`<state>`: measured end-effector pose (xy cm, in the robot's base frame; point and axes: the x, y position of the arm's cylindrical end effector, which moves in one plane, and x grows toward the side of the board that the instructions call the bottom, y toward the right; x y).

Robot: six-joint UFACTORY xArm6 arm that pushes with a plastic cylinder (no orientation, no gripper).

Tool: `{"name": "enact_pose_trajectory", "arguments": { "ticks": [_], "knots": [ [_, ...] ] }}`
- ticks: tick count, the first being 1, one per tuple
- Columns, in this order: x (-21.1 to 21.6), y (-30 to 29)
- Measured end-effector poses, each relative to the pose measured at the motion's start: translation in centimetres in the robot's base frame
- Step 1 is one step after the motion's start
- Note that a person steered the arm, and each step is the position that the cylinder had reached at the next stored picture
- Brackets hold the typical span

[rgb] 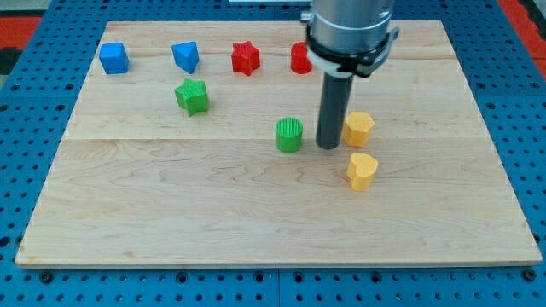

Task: Place the green circle to the bottom left of the green star

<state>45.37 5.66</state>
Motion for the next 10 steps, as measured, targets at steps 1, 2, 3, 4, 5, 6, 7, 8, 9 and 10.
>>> {"name": "enact_pose_trajectory", "arguments": {
  "ticks": [1, 2, 3, 4, 5, 6, 7, 8, 9, 10],
  "knots": [
    [0.0, -4.9],
    [-1.1, -6.7],
    [-3.9, -1.0],
    [-3.7, -2.2],
    [-2.5, -7.2],
    [-3.1, -9.8],
    [-5.0, -8.3],
    [-5.3, -11.3],
    [-3.4, -15.2],
    [-2.1, -14.2]
  ]
}}
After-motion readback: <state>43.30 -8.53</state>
